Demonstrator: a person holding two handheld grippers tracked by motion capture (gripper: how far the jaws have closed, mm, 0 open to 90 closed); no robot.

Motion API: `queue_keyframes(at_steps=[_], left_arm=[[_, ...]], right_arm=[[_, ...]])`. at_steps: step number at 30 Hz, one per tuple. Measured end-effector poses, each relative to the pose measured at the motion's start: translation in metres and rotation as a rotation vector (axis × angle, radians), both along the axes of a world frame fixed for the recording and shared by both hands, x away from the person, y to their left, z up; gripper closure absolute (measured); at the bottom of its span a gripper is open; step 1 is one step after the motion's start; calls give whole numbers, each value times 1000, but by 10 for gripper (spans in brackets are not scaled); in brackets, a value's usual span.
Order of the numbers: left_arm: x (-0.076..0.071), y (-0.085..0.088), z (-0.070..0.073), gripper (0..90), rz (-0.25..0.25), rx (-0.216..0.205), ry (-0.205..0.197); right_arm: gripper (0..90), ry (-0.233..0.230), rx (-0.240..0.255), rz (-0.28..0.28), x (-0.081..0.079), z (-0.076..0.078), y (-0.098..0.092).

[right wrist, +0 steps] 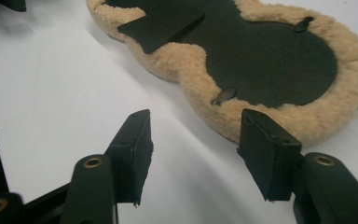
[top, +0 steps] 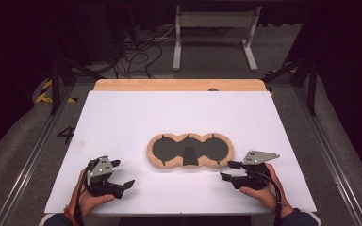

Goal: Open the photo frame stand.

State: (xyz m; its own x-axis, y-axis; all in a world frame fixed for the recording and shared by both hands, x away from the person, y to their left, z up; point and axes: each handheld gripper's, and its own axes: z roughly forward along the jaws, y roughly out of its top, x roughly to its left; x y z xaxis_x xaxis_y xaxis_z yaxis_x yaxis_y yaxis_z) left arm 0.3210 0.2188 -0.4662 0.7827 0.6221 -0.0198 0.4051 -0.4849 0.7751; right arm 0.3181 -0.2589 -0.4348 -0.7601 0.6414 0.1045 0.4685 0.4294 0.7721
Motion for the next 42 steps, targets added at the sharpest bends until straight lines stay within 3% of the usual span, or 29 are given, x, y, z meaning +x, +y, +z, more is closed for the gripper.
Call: queue_keyframes(at_steps=[9,14,18,23,28,37,42], left_arm=[[1,-2,-2,97,0,17,8],[2,-6,-2,97,-11,28,4],[1,-9,-2,97,-21,36,5],[1,-9,-2,96,-27,30,10],[2,-11,-2,99,-34,28,13],[3,-13,-2,112,-21,33,17],[9,-18,1,125,-2,7,31]], right_arm=[[573,108,81,25,11,-3,19],[577,166,78,26,19,-9,33],[574,217,114,45,25,-10,43],[545,246,96,94,30,-13,59],[515,306,169,89,41,-14,65],[478,368,233,67,48,-15,66],[449,460,326,17,55,-14,63]])
